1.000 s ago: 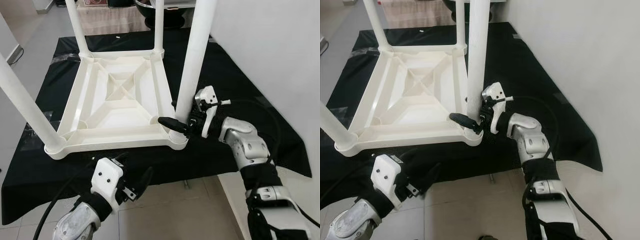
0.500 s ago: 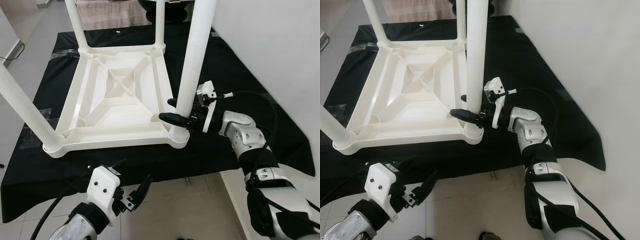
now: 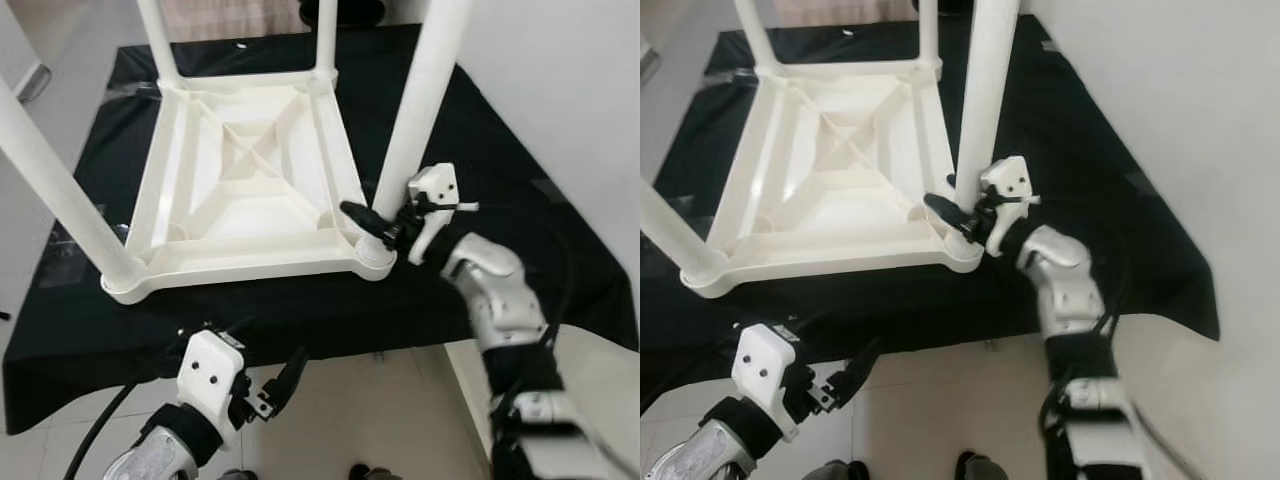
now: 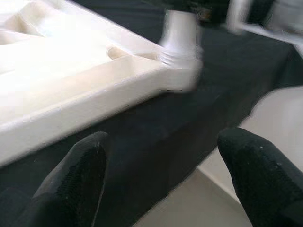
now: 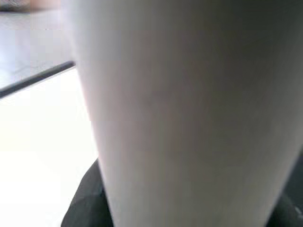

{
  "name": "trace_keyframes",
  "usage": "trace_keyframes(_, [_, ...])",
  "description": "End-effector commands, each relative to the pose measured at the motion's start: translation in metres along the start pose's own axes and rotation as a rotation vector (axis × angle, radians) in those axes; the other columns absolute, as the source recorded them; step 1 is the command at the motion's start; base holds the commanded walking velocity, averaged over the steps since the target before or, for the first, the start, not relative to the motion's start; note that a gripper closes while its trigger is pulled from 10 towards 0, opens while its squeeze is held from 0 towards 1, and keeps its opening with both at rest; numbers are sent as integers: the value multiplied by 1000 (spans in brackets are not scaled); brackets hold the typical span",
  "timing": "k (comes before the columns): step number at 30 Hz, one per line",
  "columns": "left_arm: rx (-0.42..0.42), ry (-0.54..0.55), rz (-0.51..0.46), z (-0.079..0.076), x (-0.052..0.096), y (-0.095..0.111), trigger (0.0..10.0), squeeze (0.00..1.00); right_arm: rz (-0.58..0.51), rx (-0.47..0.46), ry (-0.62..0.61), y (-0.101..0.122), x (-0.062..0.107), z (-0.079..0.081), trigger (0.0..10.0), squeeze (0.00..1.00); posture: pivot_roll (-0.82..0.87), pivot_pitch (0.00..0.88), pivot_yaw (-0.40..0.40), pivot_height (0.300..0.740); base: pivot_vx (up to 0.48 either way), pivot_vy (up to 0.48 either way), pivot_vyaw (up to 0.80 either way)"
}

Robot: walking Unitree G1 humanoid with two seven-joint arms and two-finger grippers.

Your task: Building children table

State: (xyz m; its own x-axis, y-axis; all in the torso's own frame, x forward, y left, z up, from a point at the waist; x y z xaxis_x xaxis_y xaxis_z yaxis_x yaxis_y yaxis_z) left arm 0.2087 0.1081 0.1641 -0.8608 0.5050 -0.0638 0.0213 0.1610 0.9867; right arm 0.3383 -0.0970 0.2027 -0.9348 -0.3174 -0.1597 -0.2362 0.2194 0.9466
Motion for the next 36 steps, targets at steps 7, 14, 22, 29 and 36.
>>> trace_keyframes(7, [0, 2, -4, 10, -17, -7, 10000, 0, 172, 37, 36, -32, -16, 51, 0, 0, -26, 141, -41, 740, 0, 0, 0])
trace_keyframes(14, [-26, 25, -26, 14, -27, -7, 10000, 0, 167, 23, 87, -24, -24, 45, 10000, 322, -19, 110, -65, 740, 0, 0, 0])
trace_keyframes(22, [-31, 30, -35, 11, -26, -5, 10000, 0, -14, -25, 389, 3, -38, 11, 10000, 988, -1, 134, -72, 740, 0, 0, 0])
trace_keyframes(29, [-26, 19, -20, 8, -19, -6, 10000, 0, -37, 13, 495, -4, -51, -8, 10000, 0, 28, 173, -56, 740, 0, 0, 0])
trace_keyframes(36, [-30, 24, -9, 8, -11, -4, 10000, 0, -64, -1, 571, -1, -53, -10, 10000, 0, 57, 200, -47, 740, 0, 0, 0])
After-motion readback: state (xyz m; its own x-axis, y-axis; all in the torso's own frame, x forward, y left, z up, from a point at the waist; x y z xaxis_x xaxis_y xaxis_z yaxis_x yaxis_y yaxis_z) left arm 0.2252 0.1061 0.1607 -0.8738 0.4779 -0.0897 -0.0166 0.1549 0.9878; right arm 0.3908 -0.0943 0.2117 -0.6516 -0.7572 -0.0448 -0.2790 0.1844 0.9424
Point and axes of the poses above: a point about 5 cm out from each wrist's last joint towards the gripper, its own x axis pointing back from the gripper into the wrist, its own y axis along the axis of the wrist's last joint, z = x × y, the point moved 3 cm from there along -x, pointing out of the wrist towards the gripper, and after that the axes turned 13 degrees about x, right-handed, at the moved point
